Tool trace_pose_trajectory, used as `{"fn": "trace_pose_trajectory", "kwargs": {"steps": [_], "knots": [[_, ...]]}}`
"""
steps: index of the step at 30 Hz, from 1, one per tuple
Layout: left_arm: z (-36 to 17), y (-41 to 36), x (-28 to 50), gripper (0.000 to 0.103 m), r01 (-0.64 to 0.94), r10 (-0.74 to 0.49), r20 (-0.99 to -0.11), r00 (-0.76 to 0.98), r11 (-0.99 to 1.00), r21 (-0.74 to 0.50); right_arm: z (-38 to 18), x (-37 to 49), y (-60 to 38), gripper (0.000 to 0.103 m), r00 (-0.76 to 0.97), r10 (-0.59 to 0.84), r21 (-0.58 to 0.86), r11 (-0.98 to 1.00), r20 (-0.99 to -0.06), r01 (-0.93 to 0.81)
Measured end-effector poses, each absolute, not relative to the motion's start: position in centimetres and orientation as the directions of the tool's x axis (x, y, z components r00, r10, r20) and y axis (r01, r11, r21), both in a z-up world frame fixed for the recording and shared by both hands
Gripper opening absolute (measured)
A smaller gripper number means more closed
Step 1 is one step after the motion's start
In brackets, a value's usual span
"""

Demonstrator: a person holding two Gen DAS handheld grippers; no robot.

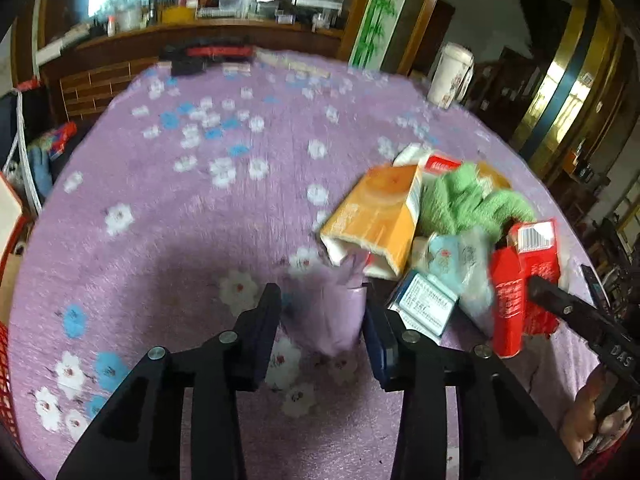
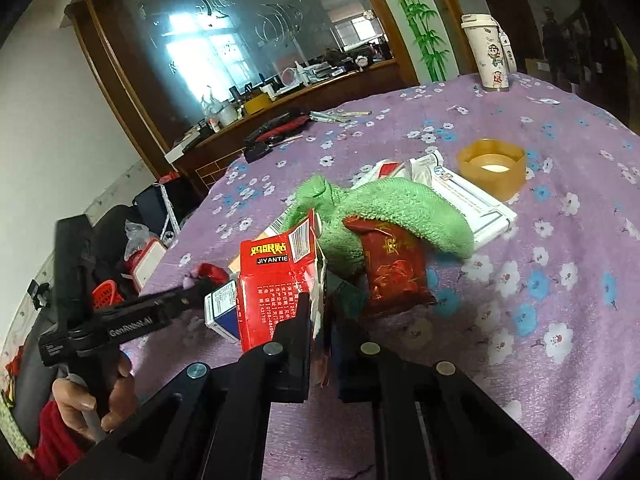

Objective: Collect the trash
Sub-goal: 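Grasp the purple plastic bag with the left tool while the right tool grasps the red snack box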

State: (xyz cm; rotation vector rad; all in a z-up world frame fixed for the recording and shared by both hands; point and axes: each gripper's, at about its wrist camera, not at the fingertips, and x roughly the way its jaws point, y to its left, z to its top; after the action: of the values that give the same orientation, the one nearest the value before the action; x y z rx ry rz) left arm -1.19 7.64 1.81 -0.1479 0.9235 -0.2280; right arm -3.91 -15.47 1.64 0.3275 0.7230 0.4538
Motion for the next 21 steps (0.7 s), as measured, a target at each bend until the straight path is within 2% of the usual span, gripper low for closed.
{"fn": "trace_pose_trajectory", "kwargs": {"steps": [7, 12, 17, 21], "knots": [[2.1, 7.9, -1.5, 0.031, 0.115, -0.247, -0.753, 0.610, 0.968, -0.225, 2.0, -4.5, -16.0, 0.009, 0.680, 0.516, 0.460, 0.841, -0.521, -0.285], [4.0, 7.5, -3.1, 0.031, 0.092, -0.147, -0.677, 0.721, 0.989, -0.118, 2.3, -5.0, -16.7, 0.009, 0.714, 0.502, 0.477, 0.838, -0.488, -0.264], [5.6, 7.2, -4.5, 0.031, 0.065, -0.084, -0.591, 0.802, 0.996, -0.053, 2.4, -4.9, -16.8, 0.009, 0.729, 0.466, 0.464, 0.856, -0.501, -0.229], [5.9, 7.4, -4.5, 0.031, 0.054, -0.062, -0.580, 0.812, 0.998, -0.030, 2.5, -5.0, -16.9, 0.009, 0.738, 0.444, 0.455, 0.866, -0.507, -0.209]]}}
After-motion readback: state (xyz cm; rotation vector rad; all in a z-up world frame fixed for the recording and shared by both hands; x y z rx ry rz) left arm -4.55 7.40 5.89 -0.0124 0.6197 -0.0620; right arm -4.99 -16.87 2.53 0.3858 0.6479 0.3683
